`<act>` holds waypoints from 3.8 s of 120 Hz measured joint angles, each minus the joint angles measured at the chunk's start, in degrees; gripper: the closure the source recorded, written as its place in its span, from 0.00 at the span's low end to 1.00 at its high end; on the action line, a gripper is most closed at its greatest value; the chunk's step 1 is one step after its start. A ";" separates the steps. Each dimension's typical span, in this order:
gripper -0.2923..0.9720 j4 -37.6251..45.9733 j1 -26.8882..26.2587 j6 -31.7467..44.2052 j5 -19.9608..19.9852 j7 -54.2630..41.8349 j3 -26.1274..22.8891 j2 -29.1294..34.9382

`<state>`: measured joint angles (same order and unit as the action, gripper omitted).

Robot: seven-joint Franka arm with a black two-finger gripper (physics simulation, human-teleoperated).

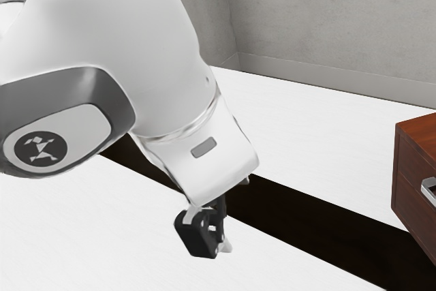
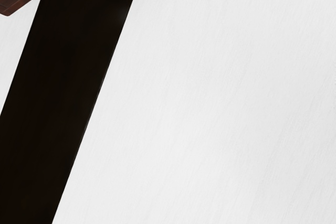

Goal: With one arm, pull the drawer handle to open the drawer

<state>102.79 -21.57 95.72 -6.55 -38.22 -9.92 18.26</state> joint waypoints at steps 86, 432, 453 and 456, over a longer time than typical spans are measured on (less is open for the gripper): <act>0.23 1.40 -5.00 16.89 -2.49 -12.92 -3.07 -9.01; 0.23 -15.79 -2.08 31.03 -11.18 -36.15 -3.96 -35.21; 0.23 -16.25 -2.06 31.13 -11.36 -36.28 -3.96 -35.76; 0.23 -16.26 -2.07 31.13 -11.38 -36.29 -3.96 -35.80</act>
<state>86.53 -23.64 126.85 -17.93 -74.51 -13.88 -17.55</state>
